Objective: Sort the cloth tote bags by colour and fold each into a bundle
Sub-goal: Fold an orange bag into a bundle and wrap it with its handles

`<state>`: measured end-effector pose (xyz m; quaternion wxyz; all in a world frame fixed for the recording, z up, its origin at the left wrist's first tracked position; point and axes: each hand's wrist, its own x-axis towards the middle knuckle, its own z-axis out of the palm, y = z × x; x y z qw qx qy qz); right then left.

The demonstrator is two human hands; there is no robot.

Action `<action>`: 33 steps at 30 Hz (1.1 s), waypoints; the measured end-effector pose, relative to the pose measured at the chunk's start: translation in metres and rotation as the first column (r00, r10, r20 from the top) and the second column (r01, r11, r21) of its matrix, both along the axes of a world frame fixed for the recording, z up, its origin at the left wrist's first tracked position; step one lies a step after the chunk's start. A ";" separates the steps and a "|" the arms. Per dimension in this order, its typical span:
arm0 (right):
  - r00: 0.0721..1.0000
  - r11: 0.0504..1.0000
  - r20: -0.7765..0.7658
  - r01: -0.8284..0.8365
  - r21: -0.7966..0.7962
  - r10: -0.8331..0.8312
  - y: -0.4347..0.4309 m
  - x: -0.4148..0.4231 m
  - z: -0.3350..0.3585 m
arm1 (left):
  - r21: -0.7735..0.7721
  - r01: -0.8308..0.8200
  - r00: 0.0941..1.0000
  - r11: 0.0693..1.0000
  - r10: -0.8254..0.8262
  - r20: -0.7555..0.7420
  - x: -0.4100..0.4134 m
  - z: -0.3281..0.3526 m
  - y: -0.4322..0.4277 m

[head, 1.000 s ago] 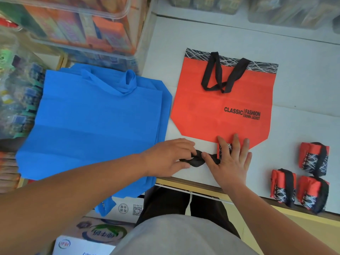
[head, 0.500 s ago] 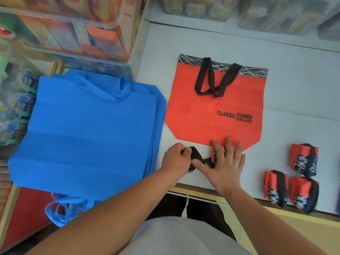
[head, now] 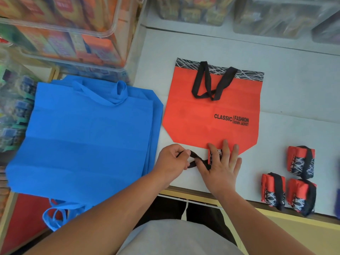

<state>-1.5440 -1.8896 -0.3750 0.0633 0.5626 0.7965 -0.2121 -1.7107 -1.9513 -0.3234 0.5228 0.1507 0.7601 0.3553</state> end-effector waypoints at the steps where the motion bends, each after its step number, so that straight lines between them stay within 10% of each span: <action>1: 1.000 1.000 0.000 -0.001 0.001 0.001 0.000 0.000 -0.001 | -0.003 -0.001 1.000 1.000 0.001 -0.005 0.000 0.000 0.001; 13: 0.985 0.981 -0.150 -0.108 -0.158 0.085 0.011 0.016 0.015 | -0.098 0.180 0.964 0.979 -0.195 -0.180 0.000 0.000 0.023; 18: 0.966 0.986 -0.225 0.145 0.081 -0.124 0.017 0.034 0.023 | -0.082 0.231 0.946 0.970 -0.243 -0.214 0.011 0.001 0.027; 25: 0.791 0.756 -0.133 0.500 -0.423 -0.597 0.042 0.031 0.041 | -0.099 0.205 0.940 0.974 -0.224 -0.258 0.024 0.011 0.027; 29: 0.660 0.614 -0.235 0.428 -0.663 -0.713 0.054 0.032 0.055 | -0.121 0.174 0.945 0.977 -0.200 -0.258 0.034 0.022 0.025; 33: 0.684 0.746 -0.492 0.117 -0.655 -0.539 0.063 0.062 0.104 | -0.172 0.119 0.969 0.978 -0.152 -0.194 0.042 0.044 0.025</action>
